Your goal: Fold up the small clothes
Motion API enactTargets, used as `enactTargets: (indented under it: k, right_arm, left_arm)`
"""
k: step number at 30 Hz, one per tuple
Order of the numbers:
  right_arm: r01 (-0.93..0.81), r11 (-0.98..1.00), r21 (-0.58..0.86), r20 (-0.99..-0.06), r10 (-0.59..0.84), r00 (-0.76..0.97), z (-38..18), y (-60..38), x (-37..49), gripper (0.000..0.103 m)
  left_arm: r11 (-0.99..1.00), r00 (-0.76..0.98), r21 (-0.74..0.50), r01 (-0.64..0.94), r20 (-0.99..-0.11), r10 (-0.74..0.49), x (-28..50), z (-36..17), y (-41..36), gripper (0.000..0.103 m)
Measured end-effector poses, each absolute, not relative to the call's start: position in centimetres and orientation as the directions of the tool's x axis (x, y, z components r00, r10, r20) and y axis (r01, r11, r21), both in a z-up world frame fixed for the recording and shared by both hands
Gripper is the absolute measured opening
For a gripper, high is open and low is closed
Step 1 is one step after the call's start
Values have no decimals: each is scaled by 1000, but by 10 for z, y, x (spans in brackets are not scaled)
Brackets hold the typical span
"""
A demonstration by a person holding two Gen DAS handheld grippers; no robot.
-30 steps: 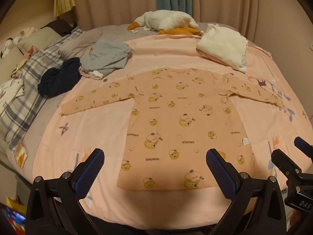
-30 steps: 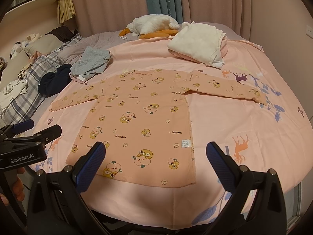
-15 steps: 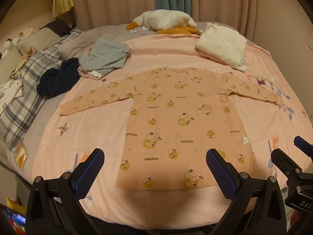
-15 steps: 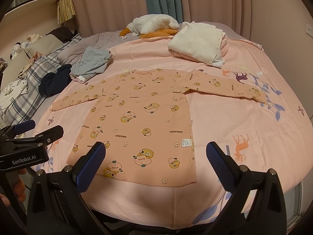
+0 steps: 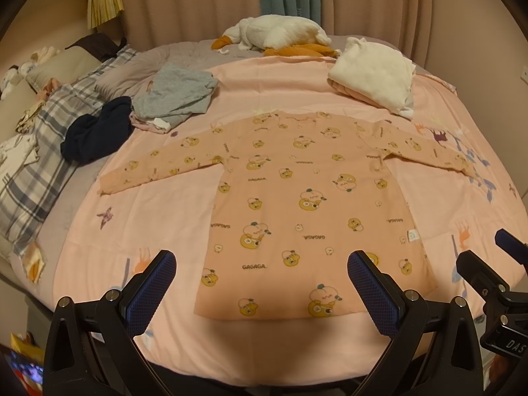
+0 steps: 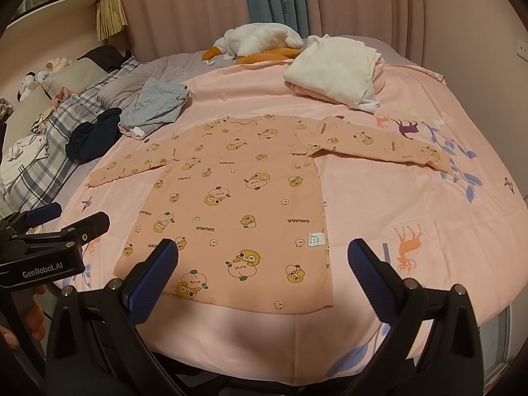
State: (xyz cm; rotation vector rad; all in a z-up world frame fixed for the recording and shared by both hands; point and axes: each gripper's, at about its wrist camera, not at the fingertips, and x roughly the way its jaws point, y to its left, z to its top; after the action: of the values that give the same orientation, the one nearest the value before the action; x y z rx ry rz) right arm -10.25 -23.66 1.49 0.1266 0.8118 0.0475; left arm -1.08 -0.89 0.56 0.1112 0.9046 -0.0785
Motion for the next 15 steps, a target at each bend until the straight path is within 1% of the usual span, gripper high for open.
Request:
enactTargets:
  k: [15]
  right_arm:
    - [8,991,134,-721,92,687,15,-238,-102,103]
  left_arm:
    - [990,609,64,125,-793,-26,-9,3,-12,103]
